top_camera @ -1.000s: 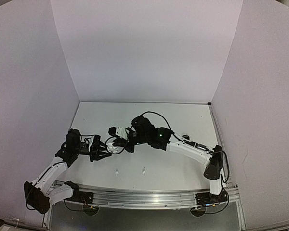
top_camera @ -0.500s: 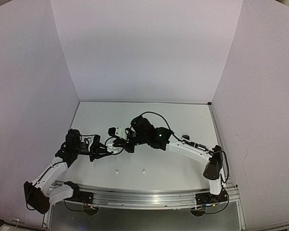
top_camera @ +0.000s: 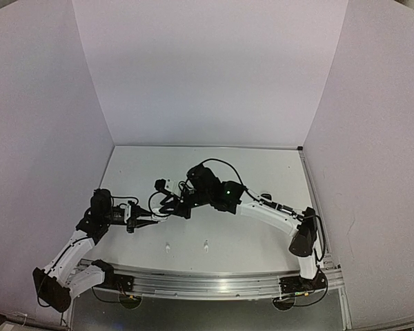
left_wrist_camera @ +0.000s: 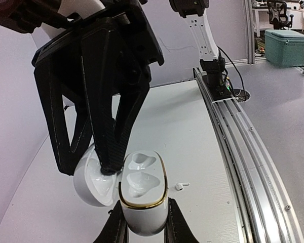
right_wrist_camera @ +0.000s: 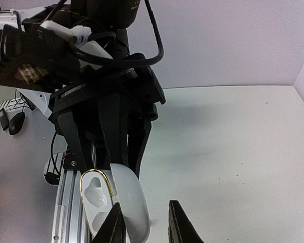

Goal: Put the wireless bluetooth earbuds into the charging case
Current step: Pass from the right arm to the left

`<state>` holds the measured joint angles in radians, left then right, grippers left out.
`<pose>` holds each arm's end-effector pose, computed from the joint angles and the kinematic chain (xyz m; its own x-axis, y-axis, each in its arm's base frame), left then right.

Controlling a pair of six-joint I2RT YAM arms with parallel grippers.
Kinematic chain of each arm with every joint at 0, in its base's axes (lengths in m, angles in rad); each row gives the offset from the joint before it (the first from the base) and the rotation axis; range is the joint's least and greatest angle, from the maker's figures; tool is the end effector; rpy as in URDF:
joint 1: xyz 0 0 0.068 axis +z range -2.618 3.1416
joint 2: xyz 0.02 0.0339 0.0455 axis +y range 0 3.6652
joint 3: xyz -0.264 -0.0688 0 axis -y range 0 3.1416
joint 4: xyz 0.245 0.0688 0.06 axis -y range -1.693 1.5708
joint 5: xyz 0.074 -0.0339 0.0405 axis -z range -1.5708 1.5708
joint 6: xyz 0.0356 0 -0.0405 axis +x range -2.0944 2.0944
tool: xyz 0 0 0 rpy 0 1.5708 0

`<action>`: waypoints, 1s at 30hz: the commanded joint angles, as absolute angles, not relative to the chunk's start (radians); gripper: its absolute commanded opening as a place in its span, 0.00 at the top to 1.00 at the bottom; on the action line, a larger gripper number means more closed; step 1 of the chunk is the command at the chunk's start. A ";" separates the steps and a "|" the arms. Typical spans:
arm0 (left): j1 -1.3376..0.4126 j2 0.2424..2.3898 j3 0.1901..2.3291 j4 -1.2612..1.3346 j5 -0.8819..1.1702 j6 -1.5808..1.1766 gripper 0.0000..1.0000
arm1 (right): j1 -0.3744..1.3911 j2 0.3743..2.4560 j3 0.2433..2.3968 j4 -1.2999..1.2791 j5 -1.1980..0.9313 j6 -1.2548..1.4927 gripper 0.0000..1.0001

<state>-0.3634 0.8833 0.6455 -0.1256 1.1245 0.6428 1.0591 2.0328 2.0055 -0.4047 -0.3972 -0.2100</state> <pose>0.1645 -0.0969 0.2864 0.2984 0.1633 -0.9404 0.9528 0.0073 0.3036 0.2236 0.4263 0.3584 0.0030 -0.3873 -0.9219 -0.9973 0.0659 -0.0309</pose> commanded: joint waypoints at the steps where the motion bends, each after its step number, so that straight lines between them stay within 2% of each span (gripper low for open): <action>1: -0.367 0.855 0.646 -0.112 1.156 0.738 1.00 | 1.045 2.072 2.049 -0.403 -0.397 -0.147 0.75; 4: -0.367 0.847 0.633 -0.118 1.152 0.747 1.00 | 1.040 2.078 2.054 -0.403 -0.403 -0.129 0.72; 9: -0.366 0.861 0.609 -0.040 1.119 0.600 1.00 | 1.038 2.079 2.056 -0.403 -0.438 -0.120 0.60; 18: -0.367 0.863 0.597 0.016 1.116 0.504 1.00 | 1.031 2.082 2.066 -0.405 -0.501 -0.100 0.48; 21: -0.367 0.866 0.594 0.017 1.120 0.490 1.00 | 1.028 2.087 2.081 -0.404 -0.518 -0.090 0.40; 26: -0.367 0.873 0.599 0.027 1.114 0.467 1.00 | 1.026 2.091 2.100 -0.403 -0.526 -0.081 0.20; 30: -0.367 0.873 0.597 0.022 1.115 0.461 1.00 | 1.024 2.094 2.117 -0.403 -0.528 -0.072 0.15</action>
<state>-0.3618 0.8715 0.5865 -0.0158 1.1057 0.4880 1.0298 2.0796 2.0620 -0.4124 -0.4994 -0.0870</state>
